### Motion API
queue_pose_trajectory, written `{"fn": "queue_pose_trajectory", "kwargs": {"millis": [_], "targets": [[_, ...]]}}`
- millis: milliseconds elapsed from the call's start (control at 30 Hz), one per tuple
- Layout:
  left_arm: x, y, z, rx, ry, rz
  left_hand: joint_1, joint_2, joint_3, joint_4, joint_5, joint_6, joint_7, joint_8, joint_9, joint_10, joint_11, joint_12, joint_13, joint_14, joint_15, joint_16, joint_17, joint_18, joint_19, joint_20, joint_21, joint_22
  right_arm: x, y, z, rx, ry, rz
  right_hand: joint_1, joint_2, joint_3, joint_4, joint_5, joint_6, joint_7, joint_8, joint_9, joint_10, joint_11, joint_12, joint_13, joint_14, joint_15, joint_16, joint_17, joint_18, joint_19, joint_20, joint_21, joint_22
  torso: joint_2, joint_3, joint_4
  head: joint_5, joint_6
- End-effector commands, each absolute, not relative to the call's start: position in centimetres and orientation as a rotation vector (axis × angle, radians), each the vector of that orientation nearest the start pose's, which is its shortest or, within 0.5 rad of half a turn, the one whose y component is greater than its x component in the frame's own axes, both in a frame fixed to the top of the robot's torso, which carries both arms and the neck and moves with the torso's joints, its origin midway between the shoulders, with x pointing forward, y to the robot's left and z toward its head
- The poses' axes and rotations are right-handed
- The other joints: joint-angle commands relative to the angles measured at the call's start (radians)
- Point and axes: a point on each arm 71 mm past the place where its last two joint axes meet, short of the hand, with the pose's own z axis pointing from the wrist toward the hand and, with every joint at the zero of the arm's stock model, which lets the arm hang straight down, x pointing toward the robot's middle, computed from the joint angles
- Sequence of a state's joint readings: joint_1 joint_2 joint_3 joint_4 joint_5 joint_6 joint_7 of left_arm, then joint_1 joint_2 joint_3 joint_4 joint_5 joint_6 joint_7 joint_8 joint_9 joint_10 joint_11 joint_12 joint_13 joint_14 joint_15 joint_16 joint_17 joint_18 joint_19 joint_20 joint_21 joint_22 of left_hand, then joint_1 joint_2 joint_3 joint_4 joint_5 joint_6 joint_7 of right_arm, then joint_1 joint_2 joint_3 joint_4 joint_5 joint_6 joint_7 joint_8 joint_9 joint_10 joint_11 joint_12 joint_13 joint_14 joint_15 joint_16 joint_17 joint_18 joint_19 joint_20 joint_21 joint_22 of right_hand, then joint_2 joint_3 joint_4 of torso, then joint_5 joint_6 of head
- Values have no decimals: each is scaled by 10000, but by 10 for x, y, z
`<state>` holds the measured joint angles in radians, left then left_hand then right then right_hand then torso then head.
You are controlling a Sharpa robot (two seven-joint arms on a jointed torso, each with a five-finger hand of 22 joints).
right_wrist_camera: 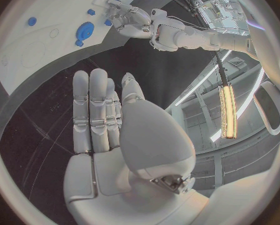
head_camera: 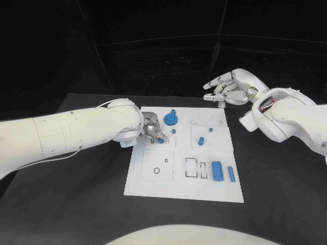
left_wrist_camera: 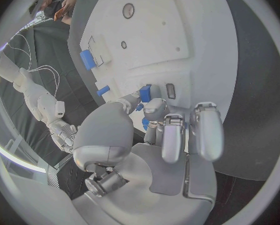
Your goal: Assemble the parts on the task board
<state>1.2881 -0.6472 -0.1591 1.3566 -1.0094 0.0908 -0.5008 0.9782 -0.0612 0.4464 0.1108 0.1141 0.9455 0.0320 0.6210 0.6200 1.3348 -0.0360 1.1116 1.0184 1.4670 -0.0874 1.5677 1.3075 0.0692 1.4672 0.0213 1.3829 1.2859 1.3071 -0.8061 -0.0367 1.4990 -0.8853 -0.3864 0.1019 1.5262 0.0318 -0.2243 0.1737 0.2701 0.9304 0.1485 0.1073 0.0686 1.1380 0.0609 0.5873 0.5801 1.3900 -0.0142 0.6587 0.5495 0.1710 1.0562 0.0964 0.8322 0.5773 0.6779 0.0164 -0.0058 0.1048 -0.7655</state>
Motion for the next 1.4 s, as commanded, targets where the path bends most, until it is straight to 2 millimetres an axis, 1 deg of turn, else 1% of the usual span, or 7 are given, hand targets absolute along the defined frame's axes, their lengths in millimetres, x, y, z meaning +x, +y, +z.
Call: {"fn": "queue_pose_trajectory", "kwargs": {"millis": [33, 133, 300, 533, 1033, 1300, 1400], "targets": [[502, 167, -234, -1533, 23391, -4088, -144, -29, -122, 66, -25, 80, -16, 27, 12, 50, -29, 63, 16, 1038, -85, 31, 2633, -82, 79, -60, 52, 12, 507, -188, -125, 2462, 15464, 10647, -98, -19, -61, 27, 66, 15, 46, -62, -6, 11, 21, -28, -18, 80, 11, -60, 16, 124, 85, -6, -71, -16, 2, -1, 6, -7, 10], [503, 167, -234, -1566, 23362, -4075, -555, -169, -673, 440, -65, 175, -30, 80, 21, 91, -40, 126, 61, 1038, -91, 31, 2633, -85, 81, -70, 48, 20, 507, -188, -125, 2460, 15463, 10650, -129, -23, -85, 49, 69, 10, 47, -64, -6, 10, 24, -25, -22, 81, 14, -75, 24, 124, 86, -3, -83, -23, 0, 0, 5, -7, 5], [503, 167, -234, -1608, 23320, -4066, -773, -249, -1547, 868, -78, 210, -83, 119, 25, 129, -86, 190, 102, 1038, -131, 31, 2633, -87, 87, -111, 50, 46, 508, -188, -125, 2459, 15463, 10648, -188, -31, -132, 88, 75, 1, 50, -69, -6, 8, 29, -15, -27, 84, 20, -104, 38, 124, 89, 3, -105, -36, 0, -4, 6, -10, 4], [504, 167, -234, -1695, 23237, -4056, -690, -179, -2324, 1287, -103, 222, -107, 156, 27, 148, -104, 224, 113, 1038, -154, 31, 2633, -93, 99, -135, 59, 87, 508, -189, -125, 2463, 15462, 10638, -242, -40, -175, 124, 80, -9, 54, -74, -6, 6, 35, -5, -30, 87, 25, -129, 52, 124, 93, 7, -125, -46, 1, -3, 6, -12, 4], [501, 176, -227, -1822, 23086, -4125, -387, -136, -2819, 1475, -126, 204, -110, 181, 26, 131, -107, 208, 71, 1038, -158, 31, 2633, -81, 83, -141, 14, 43, 509, -190, -125, 2490, 15460, 10614, -339, -40, -248, 194, 90, -25, 61, -81, -6, 2, 44, 19, -32, 95, 33, -172, 78, 124, 100, 16, -159, -66, 0, -10, 6, -63, 34], [507, 187, -196, -1485, 22969, -4105, -25, -101, -3190, 1514, -114, 36, -55, 142, 8, -49, -64, -9, -200, 1038, -135, 31, 2633, -24, -16, -127, -189, -221, 510, -191, -125, 2534, 15456, 10566, -369, -31, -266, 218, 95, -29, 63, -82, -6, 1, 47, 27, -32, 98, 36, -185, 87, 124, 103, 18, -169, -71, -7, 9, 2, -75, 62], [510, 191, -183, -1361, 22866, -4072, 20, -89, -3225, 1514, -112, 22, -51, 140, 7, -63, -60, -23, -220, 1038, -132, 31, 2633, -16, -29, -123, -218, -258, 510, -191, -125, 2545, 15457, 10564, -381, -29, -274, 228, 97, -31, 64, -83, -5, 1, 48, 31, -32, 100, 37, -190, 90, 124, 105, 19, -173, -73, 3, 4, -5, -71, 70]]}}
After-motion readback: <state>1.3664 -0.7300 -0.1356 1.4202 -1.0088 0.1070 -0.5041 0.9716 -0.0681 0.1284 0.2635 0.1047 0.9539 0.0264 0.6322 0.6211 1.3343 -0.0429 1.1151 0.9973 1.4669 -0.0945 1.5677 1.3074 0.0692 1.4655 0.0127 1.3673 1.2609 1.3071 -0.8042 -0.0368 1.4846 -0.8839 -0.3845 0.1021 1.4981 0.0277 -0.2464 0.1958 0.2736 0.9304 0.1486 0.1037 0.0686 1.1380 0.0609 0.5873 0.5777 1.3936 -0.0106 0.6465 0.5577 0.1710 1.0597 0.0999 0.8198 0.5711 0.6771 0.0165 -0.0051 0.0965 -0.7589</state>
